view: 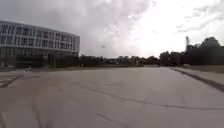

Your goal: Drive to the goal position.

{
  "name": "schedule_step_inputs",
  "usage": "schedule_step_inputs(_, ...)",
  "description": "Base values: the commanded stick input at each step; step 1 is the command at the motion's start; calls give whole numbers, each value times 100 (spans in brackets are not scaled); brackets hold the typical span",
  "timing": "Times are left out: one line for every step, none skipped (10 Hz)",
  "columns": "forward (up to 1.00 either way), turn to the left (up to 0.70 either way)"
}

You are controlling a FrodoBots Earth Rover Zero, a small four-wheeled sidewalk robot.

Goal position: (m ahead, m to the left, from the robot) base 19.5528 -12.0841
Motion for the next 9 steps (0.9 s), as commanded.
schedule_step_inputs(70,-1)
schedule_step_inputs(70,-1)
schedule_step_inputs(70,-1)
schedule_step_inputs(70,-1)
schedule_step_inputs(70,-1)
schedule_step_inputs(70,-1)
schedule_step_inputs(70,-1)
schedule_step_inputs(70,-1)
schedule_step_inputs(70,-1)
